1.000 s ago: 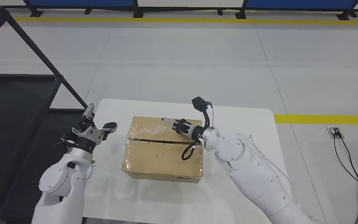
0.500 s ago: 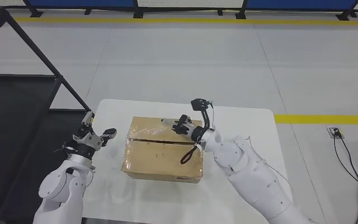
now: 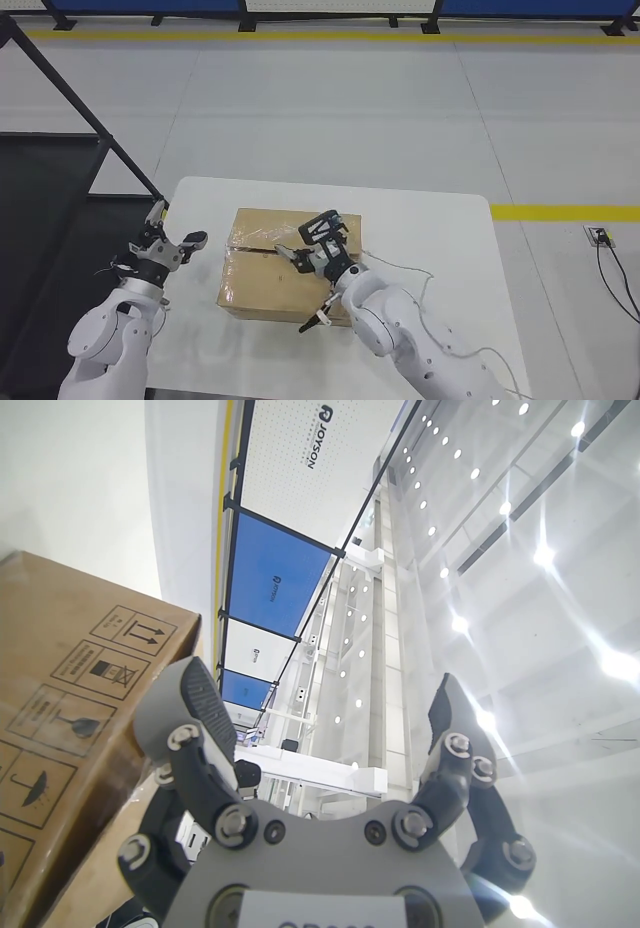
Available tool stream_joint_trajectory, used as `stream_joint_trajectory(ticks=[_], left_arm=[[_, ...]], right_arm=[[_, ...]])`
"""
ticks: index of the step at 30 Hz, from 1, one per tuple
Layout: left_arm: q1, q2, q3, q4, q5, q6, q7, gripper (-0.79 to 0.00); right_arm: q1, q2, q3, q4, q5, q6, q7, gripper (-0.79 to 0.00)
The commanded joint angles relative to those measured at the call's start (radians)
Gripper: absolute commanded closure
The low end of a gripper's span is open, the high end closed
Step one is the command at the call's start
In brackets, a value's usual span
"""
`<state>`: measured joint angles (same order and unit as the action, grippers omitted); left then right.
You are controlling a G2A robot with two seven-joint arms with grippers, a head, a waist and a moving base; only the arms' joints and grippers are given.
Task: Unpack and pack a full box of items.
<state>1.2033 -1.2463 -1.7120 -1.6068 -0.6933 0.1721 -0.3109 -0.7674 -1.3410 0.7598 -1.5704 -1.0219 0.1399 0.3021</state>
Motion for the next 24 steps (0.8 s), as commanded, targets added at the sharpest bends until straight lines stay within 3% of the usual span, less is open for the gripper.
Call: stream_joint_trajectory(ticks=[1, 8, 9, 10, 13, 15, 24], left_arm=[[0.002, 0.001, -0.002, 0.003, -0.002, -0.003, 0.001, -0.785], [0.007, 0.004, -0.009, 0.005, -0.014, -0.003, 0.001, -0.785], [0.007, 0.004, -0.009, 0.006, -0.014, -0.004, 0.0, -0.785], [0.008, 0.004, -0.009, 0.006, -0.014, -0.004, 0.0, -0.785], [0.011, 0.005, -0.009, 0.007, -0.018, -0.008, -0.004, -0.785], [0.013, 0.006, -0.011, 0.006, -0.022, -0.01, -0.006, -0.785], [0.021, 0.01, -0.023, 0.01, -0.036, -0.015, -0.015, -0.785]], right_arm=[[-0.006, -0.003, -0.008, 0.0, -0.049, 0.023, 0.0, -0.785], [0.011, -0.048, -0.115, -0.025, -0.266, 0.243, 0.053, -0.785], [0.017, -0.058, -0.132, -0.018, -0.292, 0.282, 0.063, -0.72], [0.025, -0.068, -0.149, -0.01, -0.321, 0.32, 0.074, -0.57], [0.06, -0.102, -0.194, 0.028, -0.373, 0.387, 0.141, -0.563], [0.087, -0.126, -0.215, 0.057, -0.394, 0.422, 0.181, -0.385], [0.164, -0.209, -0.236, 0.18, -0.375, 0.438, 0.269, -0.332]])
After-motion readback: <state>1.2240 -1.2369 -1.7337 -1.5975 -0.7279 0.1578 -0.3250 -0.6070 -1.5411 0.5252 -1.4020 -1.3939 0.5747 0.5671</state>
